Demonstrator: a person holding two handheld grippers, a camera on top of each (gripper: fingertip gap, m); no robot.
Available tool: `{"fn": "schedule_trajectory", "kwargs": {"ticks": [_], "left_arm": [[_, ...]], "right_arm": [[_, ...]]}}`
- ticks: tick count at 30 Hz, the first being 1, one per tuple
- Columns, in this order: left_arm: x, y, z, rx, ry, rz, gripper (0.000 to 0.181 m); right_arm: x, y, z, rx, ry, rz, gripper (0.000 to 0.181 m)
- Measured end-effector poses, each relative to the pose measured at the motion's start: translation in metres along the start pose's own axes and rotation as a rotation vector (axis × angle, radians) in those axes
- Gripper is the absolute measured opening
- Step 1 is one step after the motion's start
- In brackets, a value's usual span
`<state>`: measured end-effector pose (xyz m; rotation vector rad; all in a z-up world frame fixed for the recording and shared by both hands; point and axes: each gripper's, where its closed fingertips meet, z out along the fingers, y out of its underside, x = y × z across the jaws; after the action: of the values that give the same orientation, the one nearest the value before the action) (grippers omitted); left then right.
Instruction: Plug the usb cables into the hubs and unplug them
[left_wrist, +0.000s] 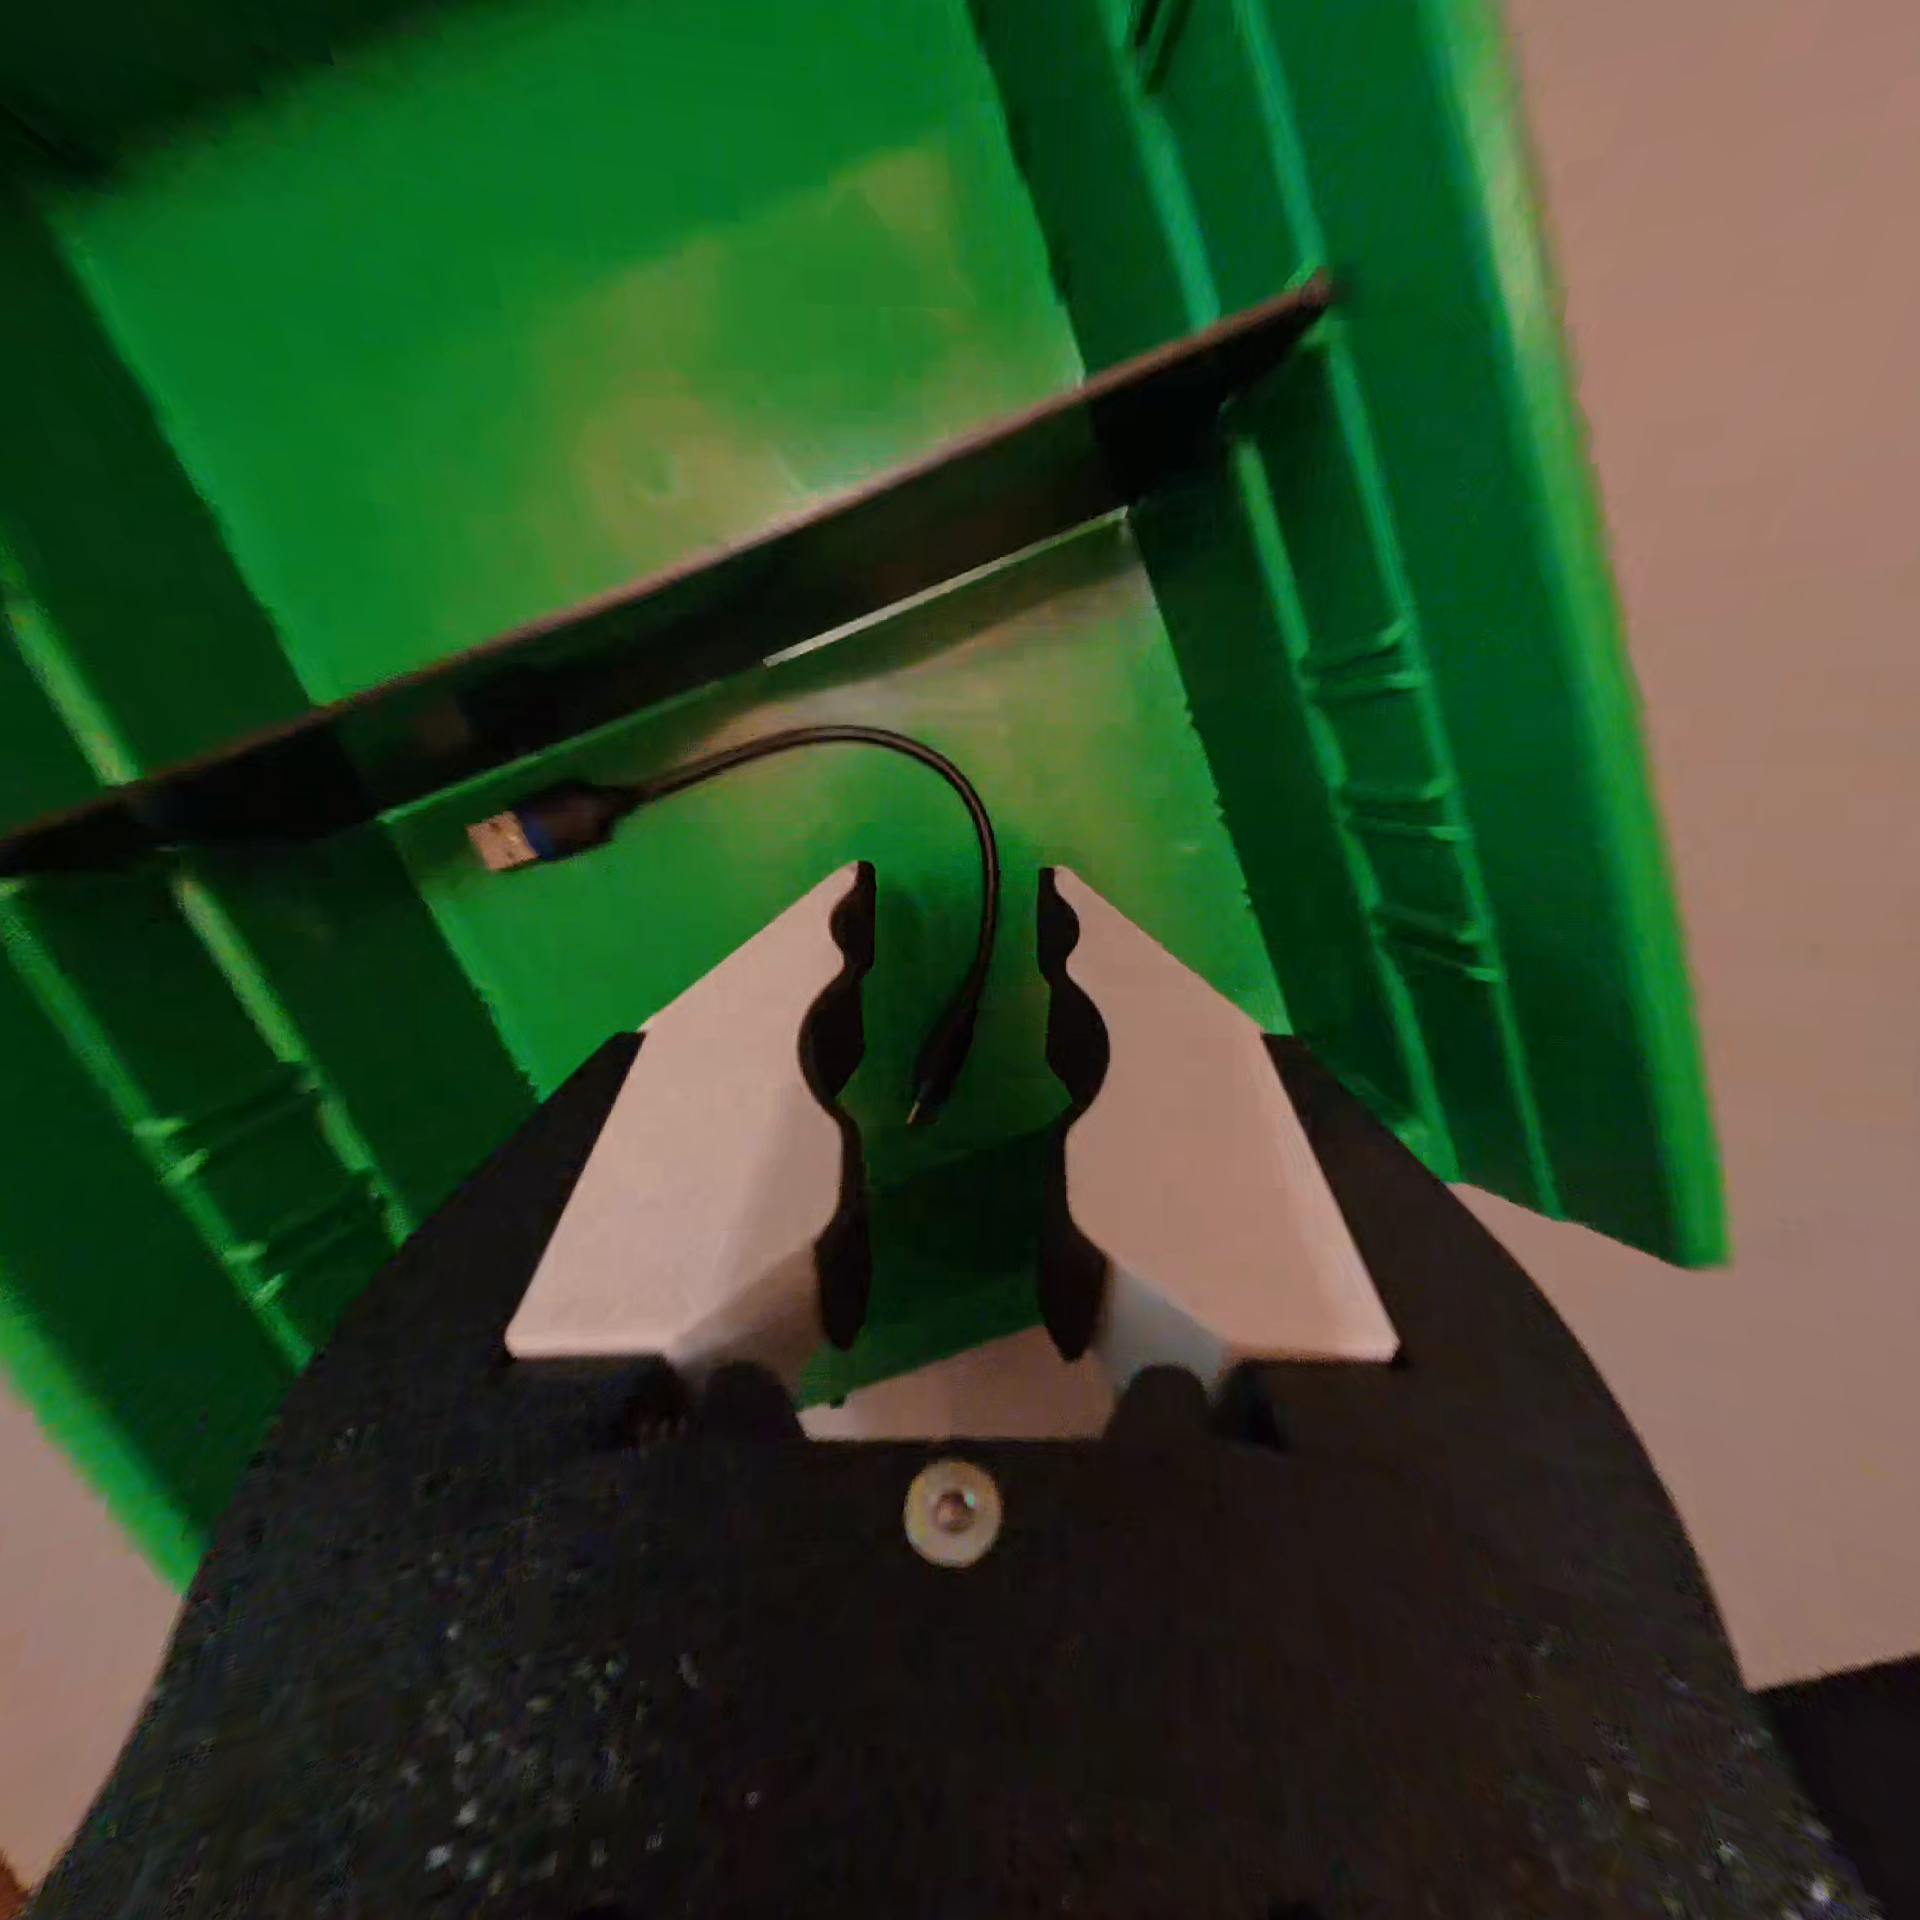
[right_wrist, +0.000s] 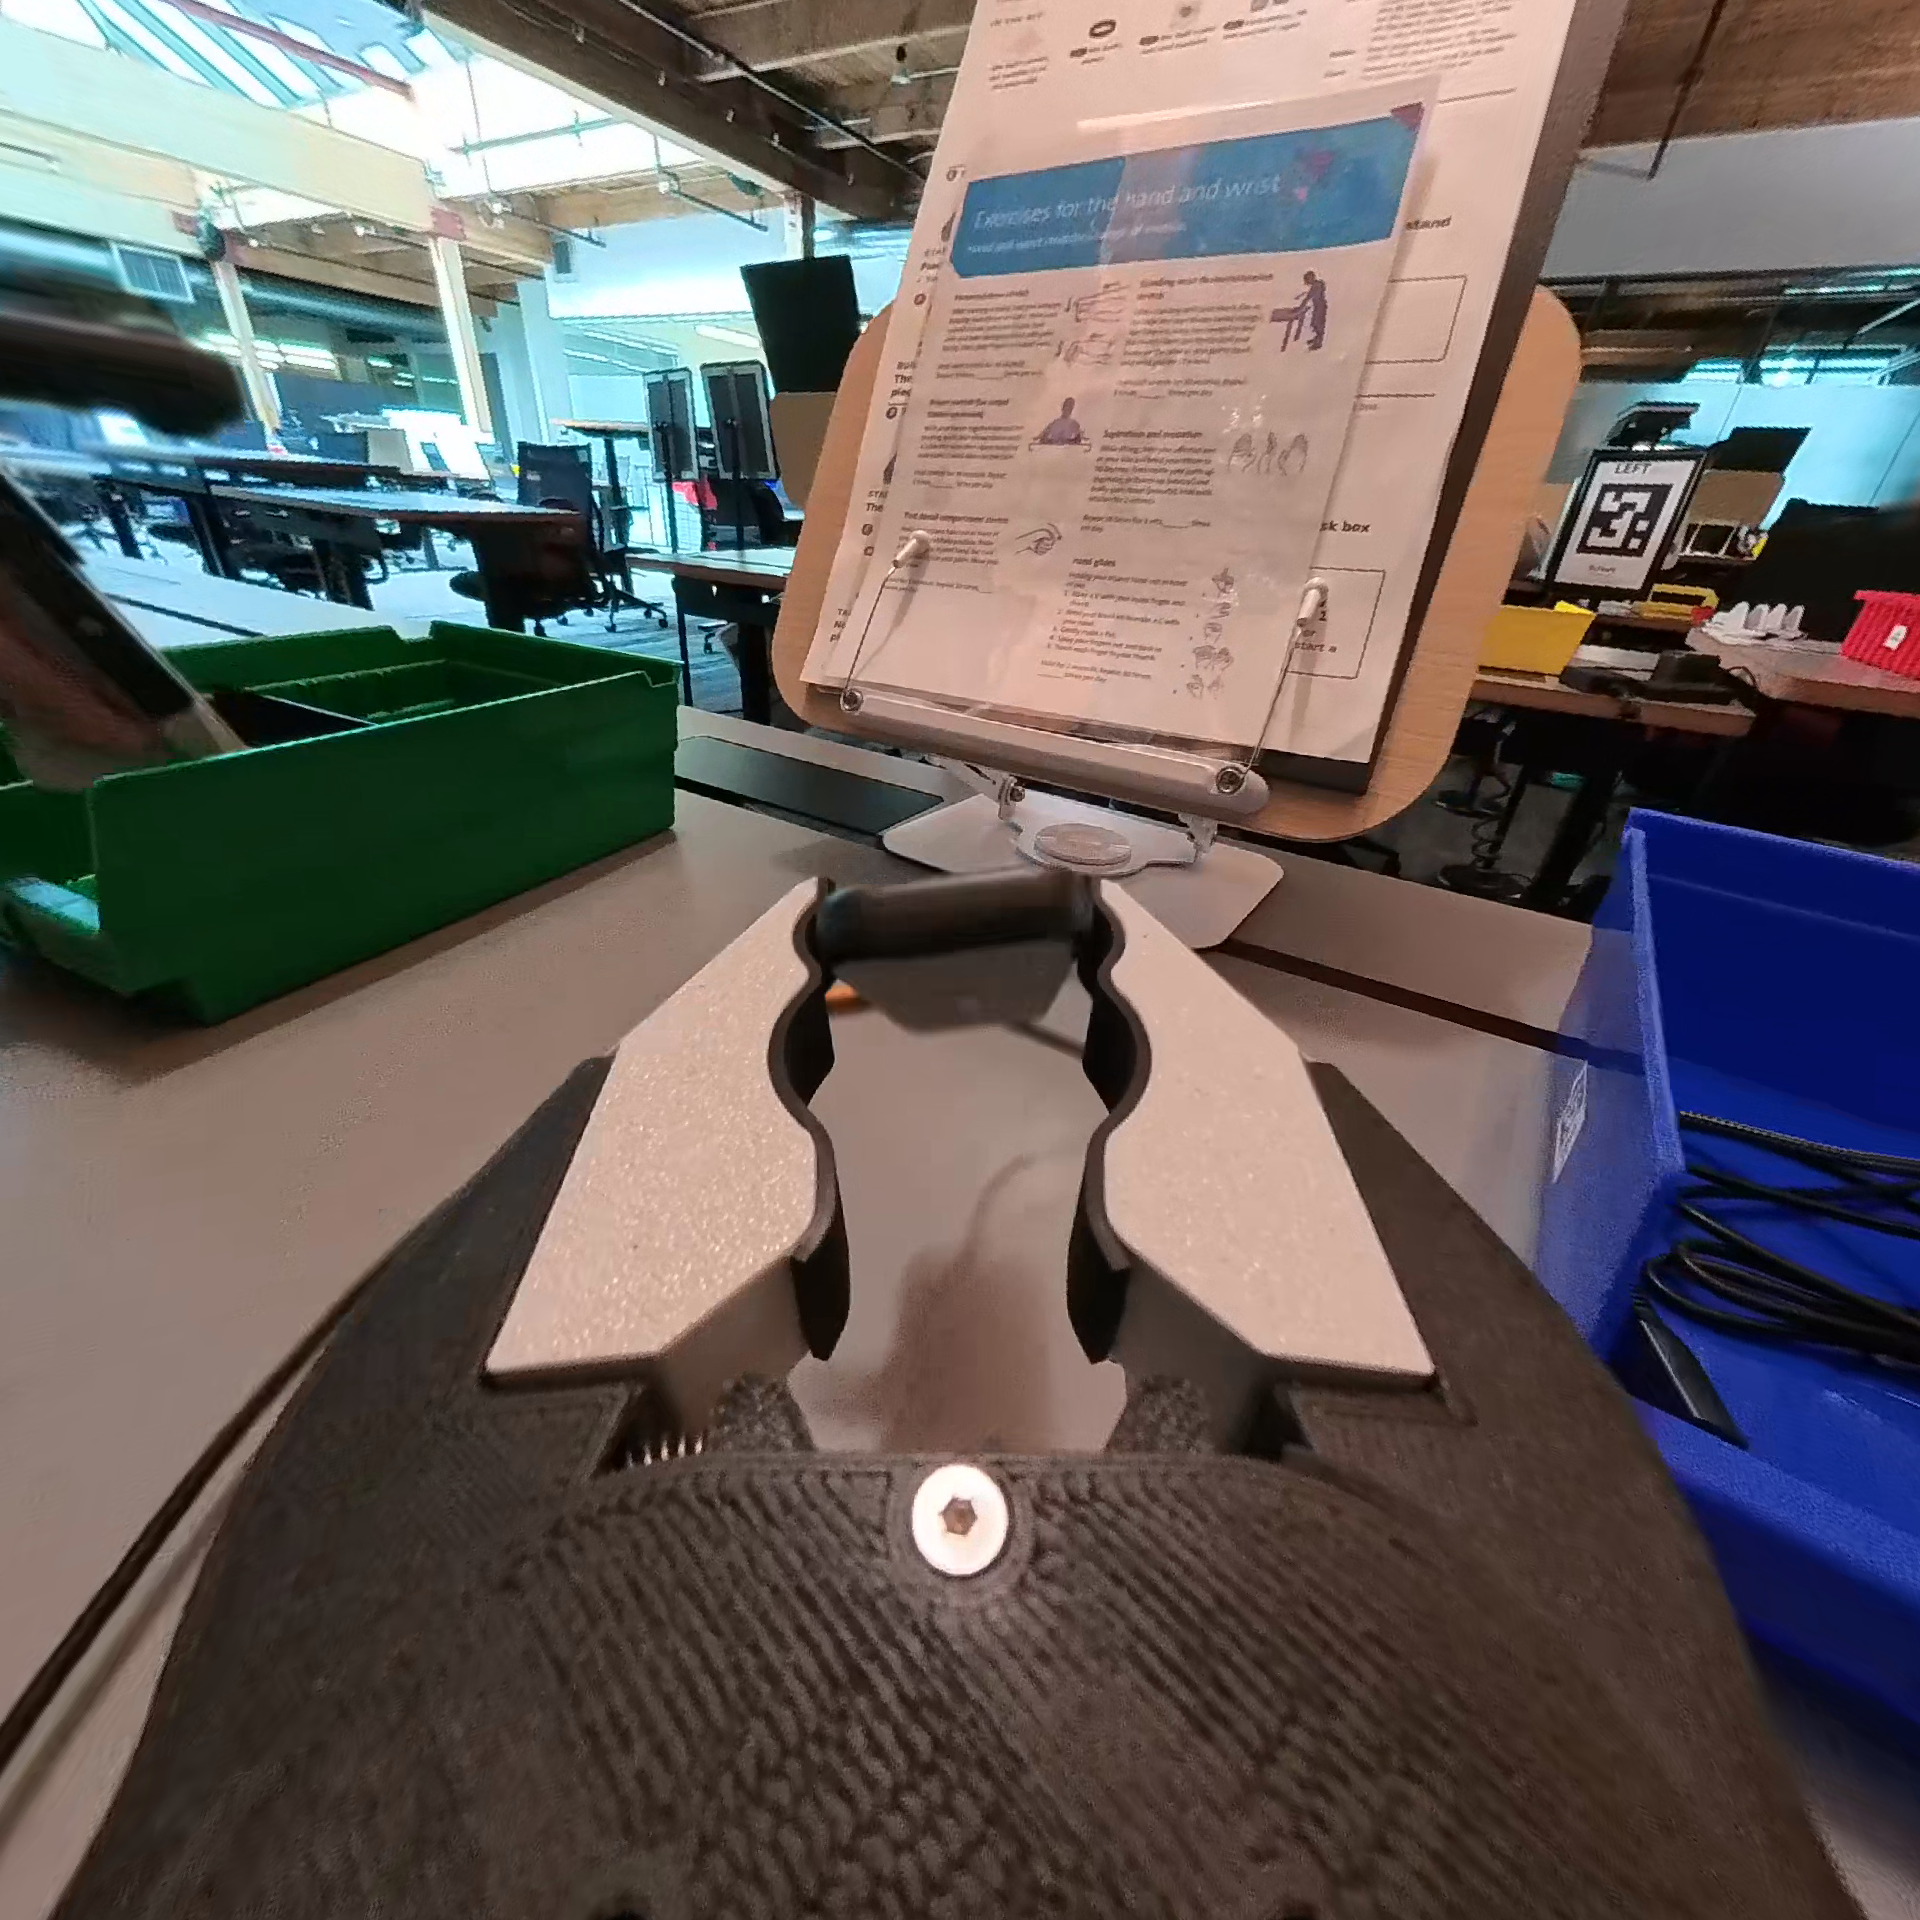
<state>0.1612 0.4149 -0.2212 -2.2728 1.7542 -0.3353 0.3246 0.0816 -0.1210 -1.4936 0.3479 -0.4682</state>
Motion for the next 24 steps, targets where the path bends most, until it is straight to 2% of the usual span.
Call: {"fn": "schedule_trajectory", "kwargs": {"ticks": [2, 6, 10, 12, 14, 17, 19, 21, 23, 24], "left_arm": [[-0.006, 0.011, 0.017, -0.085, -0.024, 0.004, 0.028], [0.009, 0.009, 0.033, -0.102, 0.057, 0.012, 0.028], [0.004, 0.011, 0.036, -0.123, 0.005, 0.047, 0.004], [0.002, 0.011, 0.035, -0.129, -0.010, 0.083, 0.002], [-0.003, 0.003, 0.027, -0.085, -0.064, 0.110, 0.001], [0.001, -0.025, -0.028, 0.115, -0.160, 0.133, 0.001], [0.047, -0.048, -0.076, 0.339, -0.047, 0.239, 0.000], [0.125, -0.059, -0.120, 0.546, 0.203, 0.427, 0.001], [0.198, -0.049, -0.144, 0.638, 0.438, 0.644, 0.000], [0.223, -0.044, -0.146, 0.646, 0.502, 0.723, 0.000]], "right_arm": [[0.000, -0.002, -0.001, 0.012, 0.010, -0.001, 0.046], [-0.009, -0.002, 0.001, 0.018, -0.040, 0.004, 0.046], [-0.016, -0.007, 0.000, 0.039, -0.088, -0.009, 0.046], [-0.018, -0.009, -0.001, 0.047, -0.096, -0.013, 0.046], [-0.019, -0.010, -0.001, 0.051, -0.103, -0.017, 0.046], [-0.020, -0.012, -0.002, 0.064, -0.105, -0.017, 0.046], [-0.018, -0.014, -0.002, 0.073, -0.099, -0.013, 0.046], [-0.015, -0.016, -0.003, 0.085, -0.094, 0.001, 0.046], [-0.013, -0.018, -0.005, 0.100, -0.098, 0.028, 0.046], [-0.010, -0.019, -0.005, 0.108, -0.090, 0.042, 0.046]]}}
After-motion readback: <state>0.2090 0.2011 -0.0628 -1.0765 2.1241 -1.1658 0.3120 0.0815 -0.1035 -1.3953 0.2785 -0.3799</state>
